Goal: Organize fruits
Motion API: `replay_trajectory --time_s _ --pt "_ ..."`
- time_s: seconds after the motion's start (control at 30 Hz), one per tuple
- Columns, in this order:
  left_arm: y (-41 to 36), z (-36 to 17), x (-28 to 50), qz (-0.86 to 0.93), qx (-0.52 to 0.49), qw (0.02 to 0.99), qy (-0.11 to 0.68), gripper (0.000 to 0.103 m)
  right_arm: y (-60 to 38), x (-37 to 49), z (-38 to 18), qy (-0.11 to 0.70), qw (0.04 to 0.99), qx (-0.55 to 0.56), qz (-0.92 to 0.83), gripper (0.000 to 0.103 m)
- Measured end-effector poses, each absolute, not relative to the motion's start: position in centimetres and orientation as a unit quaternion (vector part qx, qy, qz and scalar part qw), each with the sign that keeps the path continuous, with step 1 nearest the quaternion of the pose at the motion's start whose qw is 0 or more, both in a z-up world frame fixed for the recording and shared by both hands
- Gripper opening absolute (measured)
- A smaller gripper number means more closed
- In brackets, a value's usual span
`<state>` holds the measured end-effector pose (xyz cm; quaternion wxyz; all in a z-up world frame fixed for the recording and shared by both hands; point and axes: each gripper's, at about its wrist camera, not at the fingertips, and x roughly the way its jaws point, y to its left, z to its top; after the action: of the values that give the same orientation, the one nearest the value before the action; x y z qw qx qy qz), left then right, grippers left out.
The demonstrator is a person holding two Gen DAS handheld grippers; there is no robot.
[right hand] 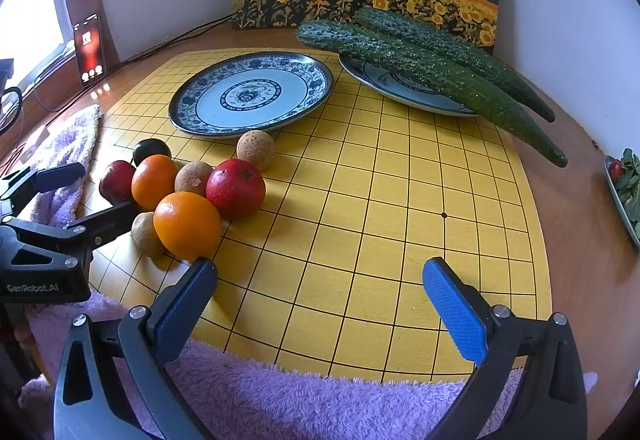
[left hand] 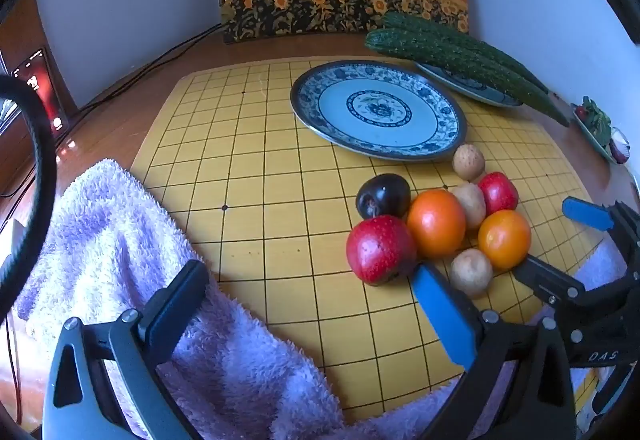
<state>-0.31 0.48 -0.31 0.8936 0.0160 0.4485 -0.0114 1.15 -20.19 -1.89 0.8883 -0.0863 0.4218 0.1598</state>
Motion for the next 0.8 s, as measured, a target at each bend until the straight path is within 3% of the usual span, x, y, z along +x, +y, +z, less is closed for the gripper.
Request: replay_trajectory --time_s 0.8 --pt "-0.19 0.06 -0.48 -0.016 0.019 0.892 0.451 0.103 -20.14 1.11 -1.94 0.422 0.888 -0.086 0.160 0.103"
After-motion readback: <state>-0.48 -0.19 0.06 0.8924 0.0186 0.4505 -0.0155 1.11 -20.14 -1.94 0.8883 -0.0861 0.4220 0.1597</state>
